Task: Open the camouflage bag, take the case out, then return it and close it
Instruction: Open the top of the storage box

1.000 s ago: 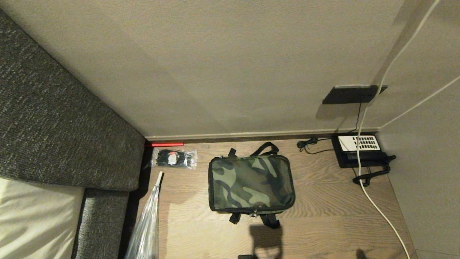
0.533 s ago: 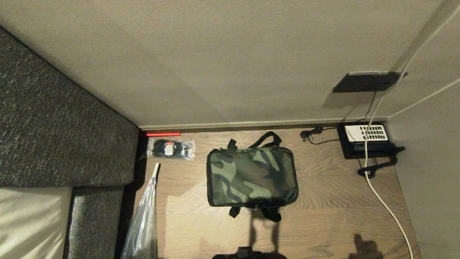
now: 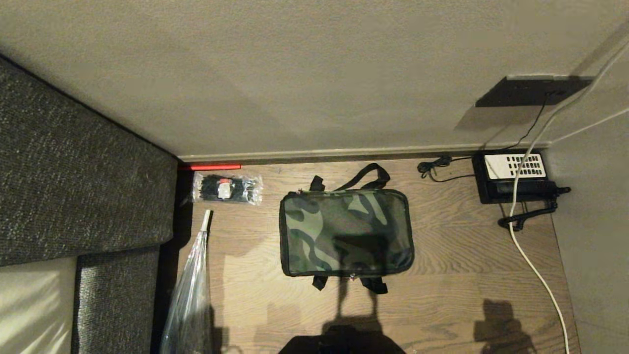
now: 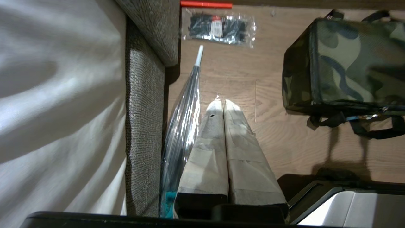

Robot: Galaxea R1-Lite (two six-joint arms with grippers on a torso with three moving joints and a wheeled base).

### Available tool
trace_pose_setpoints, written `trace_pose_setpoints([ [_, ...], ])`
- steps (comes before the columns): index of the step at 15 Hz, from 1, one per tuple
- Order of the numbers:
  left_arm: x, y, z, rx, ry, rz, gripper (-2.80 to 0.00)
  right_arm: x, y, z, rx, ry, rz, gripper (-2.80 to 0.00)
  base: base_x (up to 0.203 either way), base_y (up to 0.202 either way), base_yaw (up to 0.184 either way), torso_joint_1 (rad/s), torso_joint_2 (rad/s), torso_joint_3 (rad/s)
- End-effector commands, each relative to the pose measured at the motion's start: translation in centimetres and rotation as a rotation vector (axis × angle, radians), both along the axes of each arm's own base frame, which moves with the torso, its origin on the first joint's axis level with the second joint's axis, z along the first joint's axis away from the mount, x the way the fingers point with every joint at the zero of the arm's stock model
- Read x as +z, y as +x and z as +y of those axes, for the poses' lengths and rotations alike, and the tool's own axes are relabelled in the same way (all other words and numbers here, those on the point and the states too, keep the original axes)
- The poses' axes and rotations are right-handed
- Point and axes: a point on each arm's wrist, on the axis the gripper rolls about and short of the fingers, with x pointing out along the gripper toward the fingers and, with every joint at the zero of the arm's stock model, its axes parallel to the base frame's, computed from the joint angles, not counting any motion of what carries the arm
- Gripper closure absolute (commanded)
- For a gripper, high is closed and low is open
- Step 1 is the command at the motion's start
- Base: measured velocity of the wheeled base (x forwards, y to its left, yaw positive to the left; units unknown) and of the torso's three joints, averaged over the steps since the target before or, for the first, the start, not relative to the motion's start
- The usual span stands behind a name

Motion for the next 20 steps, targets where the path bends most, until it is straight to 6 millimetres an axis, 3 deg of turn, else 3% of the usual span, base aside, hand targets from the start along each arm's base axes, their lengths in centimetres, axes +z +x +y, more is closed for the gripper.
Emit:
trace_pose_setpoints([
  [1, -0.09, 0.02, 0.00, 0.001, -0.002, 0.003, 0.00, -0.04, -0.02, 0.00, 0.000, -0.001, -0.002, 0.00, 0.000, 0.000, 0.000, 0.002, 0.00, -0.202],
  [6, -0.09, 0.02, 0.00, -0.001, 0.004, 0.003, 0.00, -0.02, -0.02, 0.00, 0.001, -0.001, -0.003, 0.00, 0.000, 0.000, 0.000, 0.002, 0.01, -0.180],
  [20, -0.09, 0.02, 0.00, -0.001, 0.003, 0.003, 0.00, -0.04, -0.02, 0.00, 0.001, -0.001, -0.002, 0.00, -0.038, 0.000, 0.000, 0.001, 0.00, -0.009],
])
